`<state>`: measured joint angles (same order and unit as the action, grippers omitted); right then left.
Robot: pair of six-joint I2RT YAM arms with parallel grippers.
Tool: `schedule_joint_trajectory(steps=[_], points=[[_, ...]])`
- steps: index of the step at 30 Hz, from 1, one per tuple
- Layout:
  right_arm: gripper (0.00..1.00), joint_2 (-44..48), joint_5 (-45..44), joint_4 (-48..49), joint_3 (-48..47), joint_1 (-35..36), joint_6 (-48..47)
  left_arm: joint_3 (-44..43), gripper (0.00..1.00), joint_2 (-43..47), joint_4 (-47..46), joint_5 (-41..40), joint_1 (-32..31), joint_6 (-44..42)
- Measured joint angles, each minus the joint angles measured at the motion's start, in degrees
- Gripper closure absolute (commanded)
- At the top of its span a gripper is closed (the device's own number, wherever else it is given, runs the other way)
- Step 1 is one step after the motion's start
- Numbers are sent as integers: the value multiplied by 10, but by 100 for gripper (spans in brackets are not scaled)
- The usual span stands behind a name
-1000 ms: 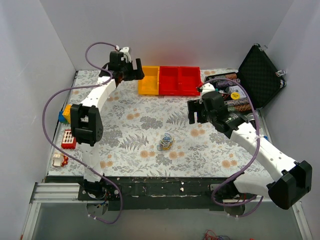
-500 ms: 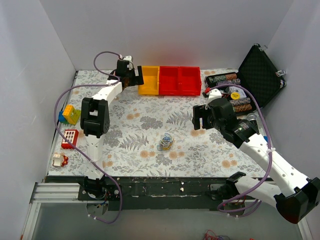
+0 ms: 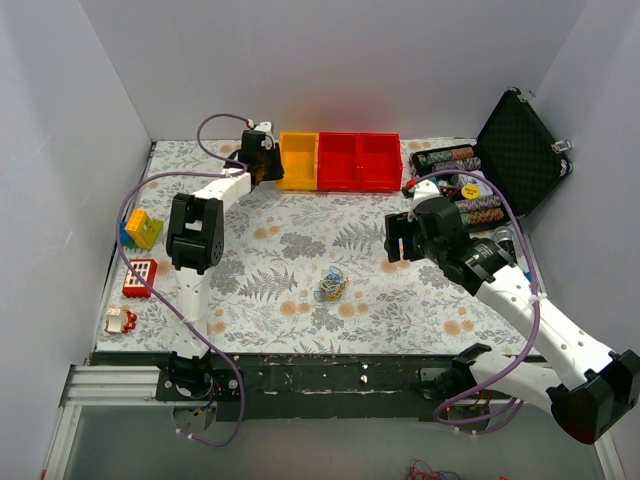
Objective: Untangle the cables
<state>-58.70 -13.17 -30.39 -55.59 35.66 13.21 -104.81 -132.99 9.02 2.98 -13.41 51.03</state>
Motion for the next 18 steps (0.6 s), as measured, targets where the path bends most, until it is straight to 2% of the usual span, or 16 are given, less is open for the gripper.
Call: schedule_joint_trajectory(steps=[4, 8, 18], points=[[23, -11, -4, -1, 0, 0, -3, 30, 83, 7, -36, 1, -3, -15], [23, -26, -6, -1, 0, 0, -10, 104, 90, 47, -77, -9, -3, -33], [23, -37, 5, 36, 57, 9, -2, 351, 89, 227, -95, -46, -2, -52]])
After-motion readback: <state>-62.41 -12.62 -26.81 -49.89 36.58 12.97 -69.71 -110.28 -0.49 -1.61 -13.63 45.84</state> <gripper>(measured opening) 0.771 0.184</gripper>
